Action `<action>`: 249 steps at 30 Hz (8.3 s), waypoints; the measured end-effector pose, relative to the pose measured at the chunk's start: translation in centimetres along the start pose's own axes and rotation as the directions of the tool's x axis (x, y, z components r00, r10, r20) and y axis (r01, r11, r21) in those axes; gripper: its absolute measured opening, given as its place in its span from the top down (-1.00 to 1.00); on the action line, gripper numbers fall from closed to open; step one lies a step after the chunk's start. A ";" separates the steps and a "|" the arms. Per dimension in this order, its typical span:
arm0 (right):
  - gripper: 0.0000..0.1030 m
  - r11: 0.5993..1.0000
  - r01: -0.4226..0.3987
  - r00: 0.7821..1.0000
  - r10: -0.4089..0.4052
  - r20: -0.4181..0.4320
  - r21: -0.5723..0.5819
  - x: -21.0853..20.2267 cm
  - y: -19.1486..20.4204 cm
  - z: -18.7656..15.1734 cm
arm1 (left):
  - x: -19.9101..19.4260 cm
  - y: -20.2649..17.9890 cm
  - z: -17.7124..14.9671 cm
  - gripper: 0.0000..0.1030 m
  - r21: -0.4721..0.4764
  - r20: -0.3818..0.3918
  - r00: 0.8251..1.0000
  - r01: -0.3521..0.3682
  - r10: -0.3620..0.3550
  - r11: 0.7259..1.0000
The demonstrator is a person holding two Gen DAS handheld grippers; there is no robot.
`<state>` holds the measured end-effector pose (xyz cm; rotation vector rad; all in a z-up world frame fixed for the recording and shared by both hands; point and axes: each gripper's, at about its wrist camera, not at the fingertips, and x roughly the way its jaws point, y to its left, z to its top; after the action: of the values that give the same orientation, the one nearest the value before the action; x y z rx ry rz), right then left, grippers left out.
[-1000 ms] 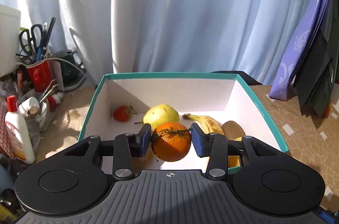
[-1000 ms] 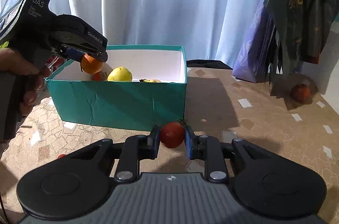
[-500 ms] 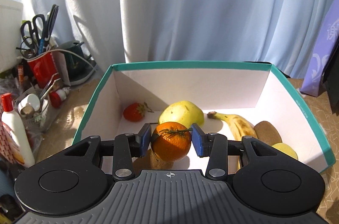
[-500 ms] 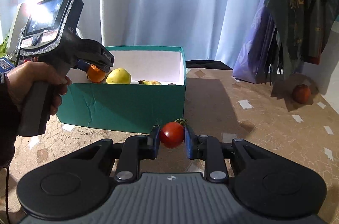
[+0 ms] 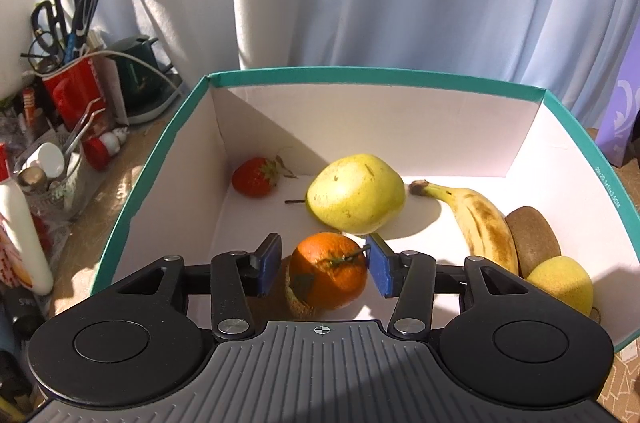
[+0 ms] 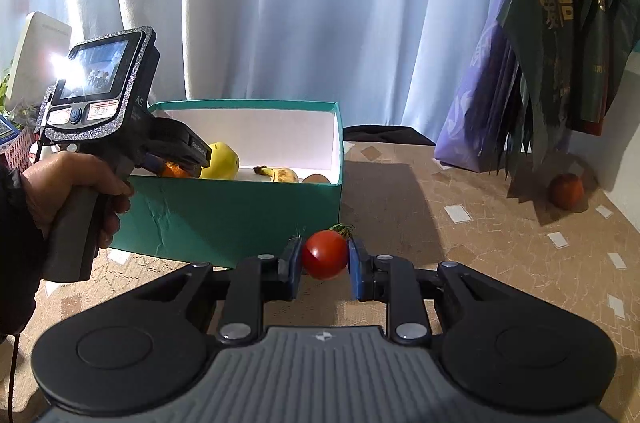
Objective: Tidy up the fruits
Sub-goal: 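Carry the tangerine into the box with the left gripper while the right gripper grasps a cherry tomato, then lower the cherry tomato into the box and open the right gripper, then move the left gripper to the red cherry tomato on the table and close it, then lift the tomato with the left gripper while the right gripper grasps another cherry tomato, then carry the tomato into the box and open the left gripper while the right gripper lifts its tomato, then carry the held cherry tomato over the teal box with the right gripper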
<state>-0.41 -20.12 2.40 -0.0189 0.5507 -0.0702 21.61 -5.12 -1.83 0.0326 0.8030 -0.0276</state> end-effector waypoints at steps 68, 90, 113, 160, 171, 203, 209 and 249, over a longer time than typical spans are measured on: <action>-0.47 0.994 -0.033 0.999 0.035 0.017 -0.107 12.4 3.3 6.0 | -11.4 8.4 -7.2 -0.94 -0.213 0.016 1.000 -0.013 0.017 0.977; -0.64 0.999 0.044 0.998 -0.044 0.042 -0.004 -1.4 1.9 -1.1 | -10.6 3.9 -14.4 -0.66 -0.050 -0.073 0.995 0.065 -0.068 0.997; -0.64 0.999 0.045 0.999 -0.045 -0.008 0.000 -1.4 1.8 -2.0 | -8.9 3.9 -14.4 0.42 -0.086 -0.164 0.981 0.093 -0.106 0.992; -0.03 0.887 -0.353 0.931 0.301 -0.207 -0.299 0.5 13.0 -6.0 | -16.1 6.0 -8.0 0.42 -0.107 0.019 0.990 0.140 -0.138 0.984; 0.13 0.850 -0.413 0.905 0.341 -0.256 -0.326 2.1 15.9 -6.6 | -16.5 6.9 -7.7 0.42 -0.112 0.031 0.990 0.144 -0.141 0.983; 0.45 0.984 -0.122 0.988 0.109 -0.110 -0.126 0.7 5.7 -3.0 | -13.4 2.9 -2.8 0.42 -0.015 0.081 0.990 0.120 -0.119 0.993; 0.46 0.996 -0.048 0.997 0.042 -0.065 -0.081 -0.5 3.3 -2.2 | -9.7 0.9 0.5 0.42 -0.001 0.108 0.989 0.102 -0.102 0.995; 0.45 0.999 0.045 0.999 -0.045 0.002 -0.011 0.2 -0.5 -0.3 | -0.4 -0.6 0.5 -0.65 -0.006 0.010 1.000 0.004 -0.004 1.000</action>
<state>-0.47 -20.68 2.06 -0.0417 0.5491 -0.1107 21.69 -5.78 -1.20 0.0255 0.7936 -0.0290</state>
